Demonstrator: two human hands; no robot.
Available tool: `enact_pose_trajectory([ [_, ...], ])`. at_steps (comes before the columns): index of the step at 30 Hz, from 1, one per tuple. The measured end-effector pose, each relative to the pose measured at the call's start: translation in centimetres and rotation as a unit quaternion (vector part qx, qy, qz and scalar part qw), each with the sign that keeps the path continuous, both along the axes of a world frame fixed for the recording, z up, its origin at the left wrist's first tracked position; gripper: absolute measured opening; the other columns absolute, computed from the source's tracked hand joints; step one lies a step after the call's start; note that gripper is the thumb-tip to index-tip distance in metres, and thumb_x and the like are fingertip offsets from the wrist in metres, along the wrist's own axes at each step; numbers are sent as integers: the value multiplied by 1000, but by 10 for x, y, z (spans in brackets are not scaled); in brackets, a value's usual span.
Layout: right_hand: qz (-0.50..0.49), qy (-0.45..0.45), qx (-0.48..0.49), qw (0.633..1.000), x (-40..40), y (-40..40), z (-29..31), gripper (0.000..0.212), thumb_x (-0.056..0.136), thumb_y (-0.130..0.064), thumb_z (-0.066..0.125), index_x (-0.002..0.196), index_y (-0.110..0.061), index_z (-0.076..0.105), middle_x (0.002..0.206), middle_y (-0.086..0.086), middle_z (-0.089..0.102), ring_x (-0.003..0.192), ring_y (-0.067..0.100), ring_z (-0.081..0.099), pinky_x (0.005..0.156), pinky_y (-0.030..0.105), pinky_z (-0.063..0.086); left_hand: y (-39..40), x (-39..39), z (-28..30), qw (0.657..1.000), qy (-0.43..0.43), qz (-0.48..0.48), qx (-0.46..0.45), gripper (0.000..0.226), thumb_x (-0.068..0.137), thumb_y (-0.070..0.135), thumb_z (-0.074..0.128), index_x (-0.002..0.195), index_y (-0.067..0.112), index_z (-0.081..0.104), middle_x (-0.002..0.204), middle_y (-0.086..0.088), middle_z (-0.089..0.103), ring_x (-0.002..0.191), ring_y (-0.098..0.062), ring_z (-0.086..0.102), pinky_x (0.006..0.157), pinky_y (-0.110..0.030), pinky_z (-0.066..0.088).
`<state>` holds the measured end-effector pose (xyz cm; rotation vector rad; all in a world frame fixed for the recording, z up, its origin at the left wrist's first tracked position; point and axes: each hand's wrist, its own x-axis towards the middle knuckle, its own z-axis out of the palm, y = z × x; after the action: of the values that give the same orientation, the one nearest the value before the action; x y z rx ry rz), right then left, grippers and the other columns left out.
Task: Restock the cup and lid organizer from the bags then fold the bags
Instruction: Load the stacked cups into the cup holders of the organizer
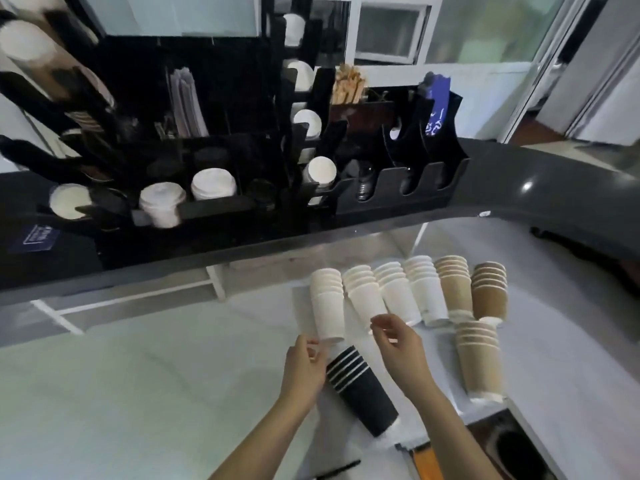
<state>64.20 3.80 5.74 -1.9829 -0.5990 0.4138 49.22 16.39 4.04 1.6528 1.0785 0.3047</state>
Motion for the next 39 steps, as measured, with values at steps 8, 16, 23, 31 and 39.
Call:
enact_pose_trajectory([
  [8, 153, 54, -180, 970, 25, -40, -52, 27, 100, -40, 62, 127, -34, 61, 119, -11, 66, 102, 8, 66, 85, 24, 52, -50, 24, -41, 995, 72, 47, -51, 46, 87, 43, 76, 126, 39, 51, 118, -6, 41, 96, -19, 59, 96, -33, 51],
  [16, 197, 128, -149, 960, 28, -41, -75, 21, 104, -41, 53, 122, -35, 62, 115, -3, 71, 102, 9, 67, 88, 33, 61, -63, 32, -51, 994, 31, 50, -89, 86, 56, 60, 81, 132, 43, 44, 128, -4, 54, 107, -15, 62, 93, -37, 57],
  [23, 169, 116, -123, 971, 43, -56, -60, 23, 104, -43, 54, 125, -37, 60, 115, -7, 70, 99, 5, 68, 78, 20, 58, -68, 59, -47, 994, -37, 56, -86, 86, 56, 48, 87, 130, 39, 43, 123, 3, 65, 108, -12, 67, 96, -44, 58],
  [31, 63, 34, -106, 992, 77, -114, -43, 25, 101, -41, 61, 124, -32, 64, 109, -17, 70, 91, -3, 67, 80, 17, 55, -110, 118, -39, 990, -66, -36, -115, 83, 80, 25, 87, 140, 41, 31, 123, 12, 62, 108, -6, 64, 81, -21, 53],
  [39, -238, -18, -63, 969, 116, -166, -49, 29, 94, -36, 69, 118, -21, 64, 113, -1, 62, 99, 19, 63, 84, 38, 57, -134, 164, -35, 986, -54, -82, -136, 93, 81, 27, 86, 149, 42, 26, 125, 13, 60, 111, -8, 61, 91, -29, 49],
])
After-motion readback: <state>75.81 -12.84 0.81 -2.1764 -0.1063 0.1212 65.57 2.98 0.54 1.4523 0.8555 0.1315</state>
